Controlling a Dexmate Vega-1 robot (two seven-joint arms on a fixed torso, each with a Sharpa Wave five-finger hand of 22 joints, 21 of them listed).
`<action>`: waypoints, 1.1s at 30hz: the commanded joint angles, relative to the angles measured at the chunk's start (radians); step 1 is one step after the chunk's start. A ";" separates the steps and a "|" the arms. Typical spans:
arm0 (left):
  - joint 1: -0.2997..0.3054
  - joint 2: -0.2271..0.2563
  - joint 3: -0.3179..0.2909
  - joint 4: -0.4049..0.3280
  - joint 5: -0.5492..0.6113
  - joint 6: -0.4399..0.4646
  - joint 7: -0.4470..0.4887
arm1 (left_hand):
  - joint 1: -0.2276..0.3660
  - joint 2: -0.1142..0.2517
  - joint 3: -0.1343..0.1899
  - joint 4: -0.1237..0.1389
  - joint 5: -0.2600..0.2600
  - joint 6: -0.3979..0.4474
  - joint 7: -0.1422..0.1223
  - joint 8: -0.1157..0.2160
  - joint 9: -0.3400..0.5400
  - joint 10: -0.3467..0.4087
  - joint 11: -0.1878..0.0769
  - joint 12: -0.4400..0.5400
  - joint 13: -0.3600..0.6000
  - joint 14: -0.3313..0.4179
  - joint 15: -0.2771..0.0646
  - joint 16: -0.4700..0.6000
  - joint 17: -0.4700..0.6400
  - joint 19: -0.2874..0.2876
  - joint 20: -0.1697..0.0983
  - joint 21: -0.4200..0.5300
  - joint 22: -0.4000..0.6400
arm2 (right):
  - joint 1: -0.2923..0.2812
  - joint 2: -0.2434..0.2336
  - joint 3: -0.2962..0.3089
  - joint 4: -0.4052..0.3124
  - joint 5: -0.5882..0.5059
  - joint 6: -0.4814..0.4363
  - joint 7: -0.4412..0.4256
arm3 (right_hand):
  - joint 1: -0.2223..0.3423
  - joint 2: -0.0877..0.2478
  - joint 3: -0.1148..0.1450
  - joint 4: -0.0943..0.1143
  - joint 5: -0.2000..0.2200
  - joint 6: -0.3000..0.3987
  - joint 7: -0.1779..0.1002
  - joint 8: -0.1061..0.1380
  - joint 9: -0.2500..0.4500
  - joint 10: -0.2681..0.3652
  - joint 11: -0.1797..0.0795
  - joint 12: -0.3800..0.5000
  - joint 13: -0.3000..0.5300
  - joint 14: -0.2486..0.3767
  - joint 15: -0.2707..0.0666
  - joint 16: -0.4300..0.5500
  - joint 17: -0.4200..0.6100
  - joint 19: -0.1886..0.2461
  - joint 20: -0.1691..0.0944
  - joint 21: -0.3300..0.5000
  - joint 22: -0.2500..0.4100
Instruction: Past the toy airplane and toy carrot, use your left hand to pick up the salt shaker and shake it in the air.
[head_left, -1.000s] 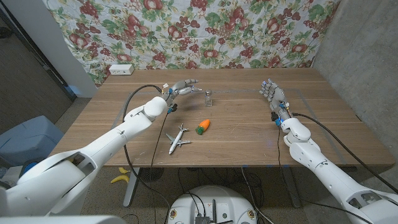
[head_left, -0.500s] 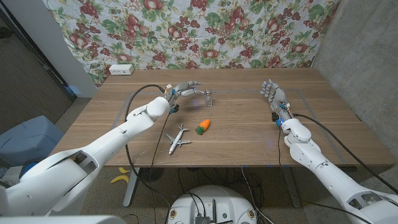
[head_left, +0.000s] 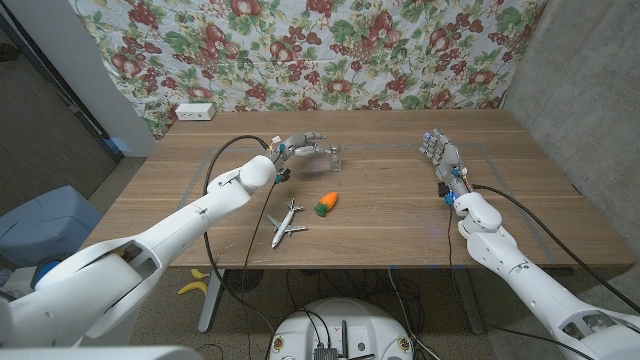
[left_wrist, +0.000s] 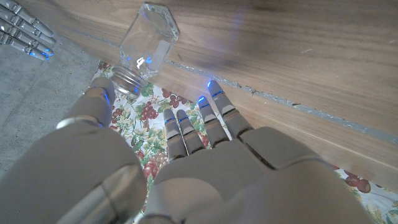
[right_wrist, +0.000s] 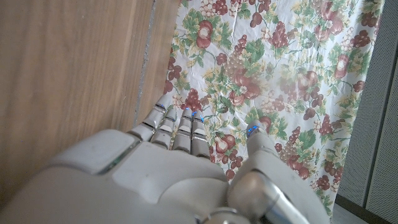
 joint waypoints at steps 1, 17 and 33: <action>-0.017 -0.007 0.016 0.010 0.012 0.013 -0.020 | 0.018 0.001 -0.009 0.005 0.011 0.011 -0.001 0.009 0.003 0.022 0.002 0.000 0.005 0.017 -0.129 0.000 0.005 0.012 -0.001 -0.002 0.001 | -0.009 -0.002 0.004 -0.006 0.000 0.006 -0.007 | 0.009 0.004 -0.005 -0.001 0.001 0.010 -0.003 0.006 0.002 0.009 0.001 -0.002 -0.001 0.010 -0.001 -0.002 -0.001 0.007 0.000 -0.006 0.001; -0.036 -0.018 0.040 0.018 0.033 0.042 -0.033 | 0.042 0.009 -0.033 0.010 0.014 0.044 -0.011 0.009 0.003 0.077 -0.003 0.004 0.006 0.035 -0.128 -0.002 0.006 0.010 0.003 -0.016 0.002 | -0.018 -0.004 0.007 -0.012 -0.001 0.011 -0.011 | 0.009 0.005 -0.006 -0.001 0.001 0.012 -0.001 0.005 0.002 0.012 0.002 -0.002 0.000 0.012 0.002 -0.002 -0.005 0.013 0.002 -0.018 0.001; -0.060 -0.033 0.059 0.051 0.041 0.036 -0.052 | 0.058 0.013 -0.044 0.011 0.015 0.049 -0.014 0.004 0.003 0.086 -0.005 -0.002 0.006 0.035 -0.126 -0.006 0.006 0.009 0.004 -0.023 0.002 | -0.024 -0.004 0.008 -0.016 -0.004 0.014 -0.017 | 0.008 0.006 -0.007 -0.001 0.001 0.012 0.000 0.005 0.002 0.013 0.003 -0.002 0.000 0.013 0.001 -0.002 -0.009 0.017 0.001 -0.030 0.002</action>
